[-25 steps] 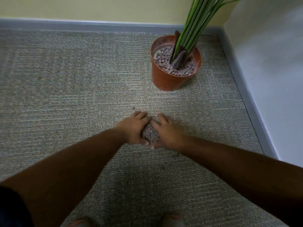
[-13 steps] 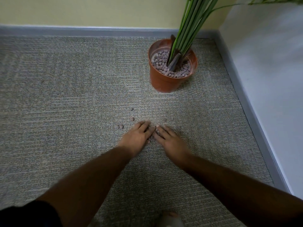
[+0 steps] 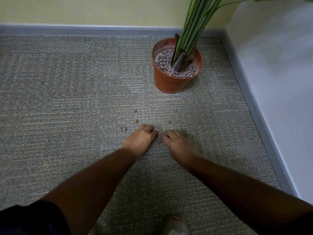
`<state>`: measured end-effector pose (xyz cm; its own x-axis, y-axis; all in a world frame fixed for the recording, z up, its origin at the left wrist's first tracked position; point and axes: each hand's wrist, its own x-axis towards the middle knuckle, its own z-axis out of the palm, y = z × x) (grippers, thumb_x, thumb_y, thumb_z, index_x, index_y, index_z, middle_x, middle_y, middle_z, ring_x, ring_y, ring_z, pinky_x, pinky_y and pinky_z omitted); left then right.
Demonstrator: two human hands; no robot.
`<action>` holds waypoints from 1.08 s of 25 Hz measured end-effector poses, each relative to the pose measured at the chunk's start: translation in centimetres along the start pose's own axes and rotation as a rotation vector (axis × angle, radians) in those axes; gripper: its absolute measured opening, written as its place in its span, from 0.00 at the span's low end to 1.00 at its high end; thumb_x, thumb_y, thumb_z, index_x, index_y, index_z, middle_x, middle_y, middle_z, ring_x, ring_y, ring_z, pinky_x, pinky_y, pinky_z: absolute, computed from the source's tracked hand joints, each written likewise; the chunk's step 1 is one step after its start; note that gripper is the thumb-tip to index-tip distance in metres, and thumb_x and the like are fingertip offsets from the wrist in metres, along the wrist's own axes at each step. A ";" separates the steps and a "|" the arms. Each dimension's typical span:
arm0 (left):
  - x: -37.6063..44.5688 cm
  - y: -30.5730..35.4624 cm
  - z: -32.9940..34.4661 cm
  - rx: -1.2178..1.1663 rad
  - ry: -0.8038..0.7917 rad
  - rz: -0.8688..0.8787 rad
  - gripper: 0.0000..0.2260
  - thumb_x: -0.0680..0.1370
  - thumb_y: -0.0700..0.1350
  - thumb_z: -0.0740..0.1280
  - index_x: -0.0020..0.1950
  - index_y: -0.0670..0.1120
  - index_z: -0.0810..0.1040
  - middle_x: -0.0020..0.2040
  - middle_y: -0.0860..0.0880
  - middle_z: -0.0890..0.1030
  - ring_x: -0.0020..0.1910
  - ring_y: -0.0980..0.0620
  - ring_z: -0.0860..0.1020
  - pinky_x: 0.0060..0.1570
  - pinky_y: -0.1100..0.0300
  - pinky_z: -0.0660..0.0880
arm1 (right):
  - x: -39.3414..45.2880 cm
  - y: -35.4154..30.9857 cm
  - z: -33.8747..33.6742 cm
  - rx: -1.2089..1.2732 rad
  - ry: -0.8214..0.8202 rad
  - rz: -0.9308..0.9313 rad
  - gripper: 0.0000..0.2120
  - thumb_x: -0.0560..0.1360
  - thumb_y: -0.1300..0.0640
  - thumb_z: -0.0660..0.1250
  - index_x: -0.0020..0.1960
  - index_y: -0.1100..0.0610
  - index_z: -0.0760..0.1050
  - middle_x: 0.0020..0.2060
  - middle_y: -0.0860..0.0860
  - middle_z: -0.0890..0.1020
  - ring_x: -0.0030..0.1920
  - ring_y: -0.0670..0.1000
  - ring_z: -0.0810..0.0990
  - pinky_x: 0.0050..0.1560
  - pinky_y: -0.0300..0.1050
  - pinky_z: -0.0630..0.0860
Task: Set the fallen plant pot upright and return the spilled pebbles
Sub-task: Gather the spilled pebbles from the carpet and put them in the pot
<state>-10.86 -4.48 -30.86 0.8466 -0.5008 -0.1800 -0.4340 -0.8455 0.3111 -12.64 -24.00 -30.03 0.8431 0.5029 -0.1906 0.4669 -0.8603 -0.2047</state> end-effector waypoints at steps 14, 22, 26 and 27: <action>1.8 1.4 -1.0 -0.216 0.073 -0.181 0.08 0.77 0.31 0.65 0.51 0.43 0.79 0.51 0.46 0.77 0.48 0.47 0.77 0.46 0.57 0.75 | 2.4 -0.1 -1.3 0.344 0.087 0.305 0.05 0.74 0.63 0.66 0.43 0.59 0.81 0.42 0.55 0.82 0.45 0.57 0.80 0.48 0.50 0.77; 2.5 1.6 -1.5 -0.293 0.060 -0.286 0.11 0.75 0.30 0.67 0.41 0.45 0.78 0.44 0.49 0.77 0.39 0.52 0.75 0.36 0.63 0.67 | 3.5 0.7 -3.5 0.627 0.168 0.483 0.04 0.75 0.62 0.72 0.46 0.57 0.85 0.40 0.51 0.87 0.35 0.47 0.82 0.38 0.39 0.78; 3.4 1.1 -3.0 -0.402 0.040 -0.373 0.13 0.75 0.32 0.66 0.36 0.48 0.78 0.33 0.53 0.78 0.31 0.54 0.76 0.27 0.69 0.66 | 5.5 1.5 -6.7 0.712 0.259 0.581 0.05 0.75 0.59 0.73 0.50 0.55 0.85 0.43 0.48 0.87 0.39 0.44 0.83 0.37 0.36 0.78; 3.8 1.1 -3.8 -0.460 0.061 -0.391 0.12 0.77 0.33 0.66 0.36 0.47 0.78 0.31 0.53 0.78 0.28 0.56 0.76 0.24 0.71 0.66 | 6.0 1.8 -7.8 0.715 0.300 0.592 0.05 0.75 0.58 0.73 0.50 0.55 0.85 0.43 0.47 0.87 0.39 0.44 0.83 0.36 0.35 0.78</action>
<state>-6.98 -6.56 -27.67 0.9384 -0.1460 -0.3131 0.0791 -0.7914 0.6061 -4.63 -23.19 -24.07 0.9684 -0.1217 -0.2177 -0.2425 -0.6632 -0.7080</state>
